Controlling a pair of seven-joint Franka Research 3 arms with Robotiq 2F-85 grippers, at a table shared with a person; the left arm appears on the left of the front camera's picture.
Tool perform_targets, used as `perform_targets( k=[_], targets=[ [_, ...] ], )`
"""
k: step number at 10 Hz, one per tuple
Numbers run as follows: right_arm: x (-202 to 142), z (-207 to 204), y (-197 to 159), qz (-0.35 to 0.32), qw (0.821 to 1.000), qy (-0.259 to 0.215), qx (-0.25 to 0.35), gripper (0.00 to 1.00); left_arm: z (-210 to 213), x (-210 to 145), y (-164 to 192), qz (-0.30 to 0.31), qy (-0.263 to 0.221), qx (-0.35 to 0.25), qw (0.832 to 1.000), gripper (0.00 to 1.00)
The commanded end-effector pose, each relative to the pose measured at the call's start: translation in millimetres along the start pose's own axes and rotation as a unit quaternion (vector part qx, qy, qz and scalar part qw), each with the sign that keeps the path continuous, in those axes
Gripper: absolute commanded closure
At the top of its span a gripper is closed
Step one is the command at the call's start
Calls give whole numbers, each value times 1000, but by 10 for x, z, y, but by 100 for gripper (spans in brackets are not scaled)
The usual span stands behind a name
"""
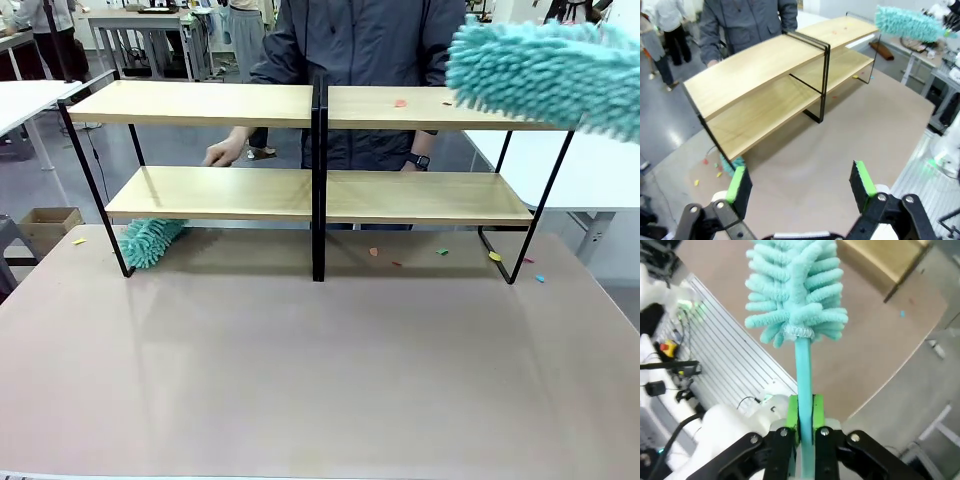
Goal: Clean the shelves.
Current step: Clean another randomly selected level of the Shelf with the Duster.
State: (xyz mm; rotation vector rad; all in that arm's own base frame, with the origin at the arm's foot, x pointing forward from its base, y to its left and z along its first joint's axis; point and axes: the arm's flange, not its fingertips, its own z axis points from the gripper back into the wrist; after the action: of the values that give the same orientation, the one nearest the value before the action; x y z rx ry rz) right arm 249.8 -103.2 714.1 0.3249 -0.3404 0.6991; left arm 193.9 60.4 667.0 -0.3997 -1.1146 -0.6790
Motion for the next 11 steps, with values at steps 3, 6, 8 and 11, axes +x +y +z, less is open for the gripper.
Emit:
perform_targets(
  k=[3, 6, 8, 11],
  targets=[
    [490, -156, 229, -44, 993, -29, -106, 88, 19, 3, -12, 1, 0, 6, 1000, 0],
    [1451, -522, 276, -69, 988, -20, -140, 88, 19, 3, -12, 1, 0, 6, 1000, 0],
    [1982, -860, 474, -51, 990, -21, -133, 88, 19, 3, -12, 1, 0, 6, 1000, 0],
    [2235, -1259, 622, -61, 986, 24, -155, 88, 19, 3, -12, 1, 0, 6, 1000, 0]
  ],
)
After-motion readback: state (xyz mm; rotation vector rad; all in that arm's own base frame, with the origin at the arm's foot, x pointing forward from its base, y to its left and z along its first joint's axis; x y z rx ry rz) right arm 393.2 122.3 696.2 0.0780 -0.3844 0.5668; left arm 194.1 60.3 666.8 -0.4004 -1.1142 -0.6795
